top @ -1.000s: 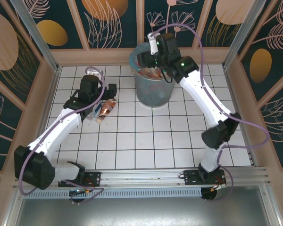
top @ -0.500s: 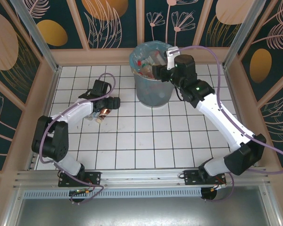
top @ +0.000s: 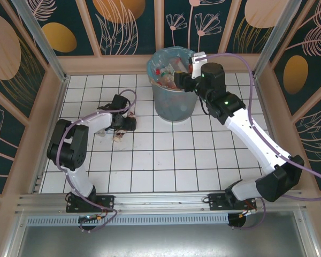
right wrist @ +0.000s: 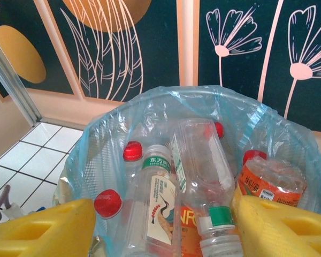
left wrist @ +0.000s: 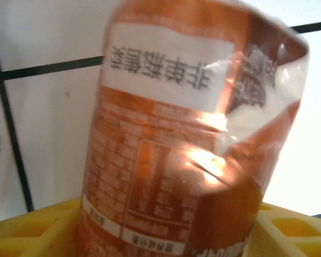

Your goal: Put the plastic bottles in the bin

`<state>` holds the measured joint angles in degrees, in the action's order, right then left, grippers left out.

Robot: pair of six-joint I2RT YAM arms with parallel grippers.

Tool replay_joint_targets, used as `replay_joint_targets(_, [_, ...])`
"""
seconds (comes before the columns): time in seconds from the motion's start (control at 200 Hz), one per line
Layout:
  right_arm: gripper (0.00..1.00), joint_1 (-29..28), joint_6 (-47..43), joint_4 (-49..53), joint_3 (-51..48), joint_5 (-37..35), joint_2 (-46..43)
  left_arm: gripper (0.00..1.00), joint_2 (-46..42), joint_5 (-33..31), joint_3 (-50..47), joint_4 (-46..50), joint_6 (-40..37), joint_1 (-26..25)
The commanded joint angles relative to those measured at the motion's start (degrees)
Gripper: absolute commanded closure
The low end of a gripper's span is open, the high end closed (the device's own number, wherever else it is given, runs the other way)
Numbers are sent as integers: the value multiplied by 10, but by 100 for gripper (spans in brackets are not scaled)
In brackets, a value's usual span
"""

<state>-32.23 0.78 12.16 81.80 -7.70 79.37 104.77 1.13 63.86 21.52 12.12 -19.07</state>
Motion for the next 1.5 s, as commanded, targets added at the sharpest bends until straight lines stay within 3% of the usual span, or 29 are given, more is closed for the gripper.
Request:
replay_joint_targets(0.0, [30,4,6,-21,-8,-9,-16,43,8,26,17,19,-11,1])
replay_joint_targets(0.18, [29,3,6,-23,-9,14,-24,46,-56,4,13,13,-13,1])
replay_joint_targets(0.3, [27,1,12,-29,0,119,-17,47,-154,-6,4,-16,-17,1])
replay_joint_targets(0.455, [29,-37,13,-130,-26,308,-17,49,-324,130,-60,-146,-55,0])
replay_joint_targets(0.56, [24,-104,-53,-240,-84,360,-28,49,-408,237,-78,-211,-78,-1])
replay_joint_targets(0.661, [22,-136,-60,-306,-99,415,-15,49,-467,325,-114,-269,-82,-1])
replay_joint_targets(0.796, [21,-160,-33,-387,-112,426,-2,47,-522,402,-124,-282,-113,0])
replay_joint_targets(1.191, [17,-166,61,-553,-140,476,25,47,-562,507,-123,-303,-117,-1])
replay_joint_targets(1.431, [22,-166,86,-581,-135,494,39,46,-556,524,-114,-308,-105,-1])
replay_joint_targets(1.496, [27,-165,82,-578,-136,489,37,44,-556,517,-116,-305,-108,0])
